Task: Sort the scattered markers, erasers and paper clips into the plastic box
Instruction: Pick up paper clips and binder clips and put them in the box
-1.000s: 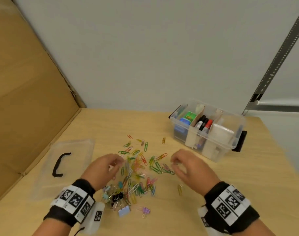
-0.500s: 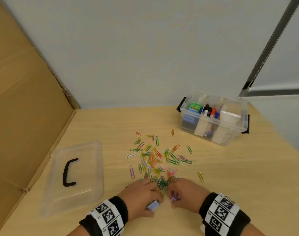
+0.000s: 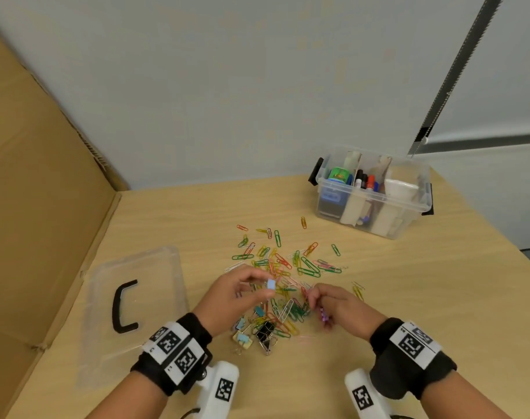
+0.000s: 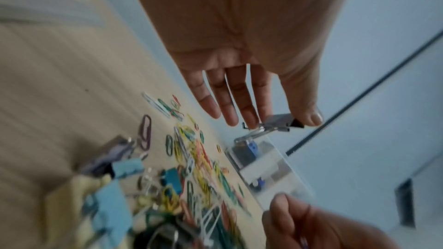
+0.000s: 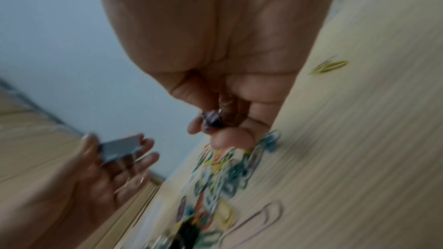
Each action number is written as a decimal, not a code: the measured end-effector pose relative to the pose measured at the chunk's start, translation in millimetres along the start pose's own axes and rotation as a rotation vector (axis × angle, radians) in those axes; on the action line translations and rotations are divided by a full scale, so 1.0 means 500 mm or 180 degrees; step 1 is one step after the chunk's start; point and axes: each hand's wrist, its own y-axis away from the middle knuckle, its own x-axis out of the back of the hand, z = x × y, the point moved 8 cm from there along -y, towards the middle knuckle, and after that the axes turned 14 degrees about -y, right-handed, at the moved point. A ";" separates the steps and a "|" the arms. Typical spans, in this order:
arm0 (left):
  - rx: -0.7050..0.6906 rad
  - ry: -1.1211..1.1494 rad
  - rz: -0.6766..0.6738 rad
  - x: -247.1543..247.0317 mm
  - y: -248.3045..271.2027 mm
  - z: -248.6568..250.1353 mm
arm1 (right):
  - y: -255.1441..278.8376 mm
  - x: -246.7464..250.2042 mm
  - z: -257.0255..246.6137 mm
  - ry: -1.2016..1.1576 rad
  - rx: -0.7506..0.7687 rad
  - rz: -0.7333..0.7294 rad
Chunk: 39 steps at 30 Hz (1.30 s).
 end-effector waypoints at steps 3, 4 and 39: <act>0.0228 0.0290 0.0322 0.047 0.007 -0.030 | 0.003 -0.063 -0.019 0.0357 0.0043 -0.0350; 0.0279 0.0331 0.0394 0.059 0.011 -0.039 | 0.004 -0.087 -0.023 0.0691 0.0130 -0.0490; 0.0363 -0.1772 -0.0405 -0.025 0.051 -0.127 | -0.032 -0.098 -0.008 -0.1952 -0.0101 -0.0601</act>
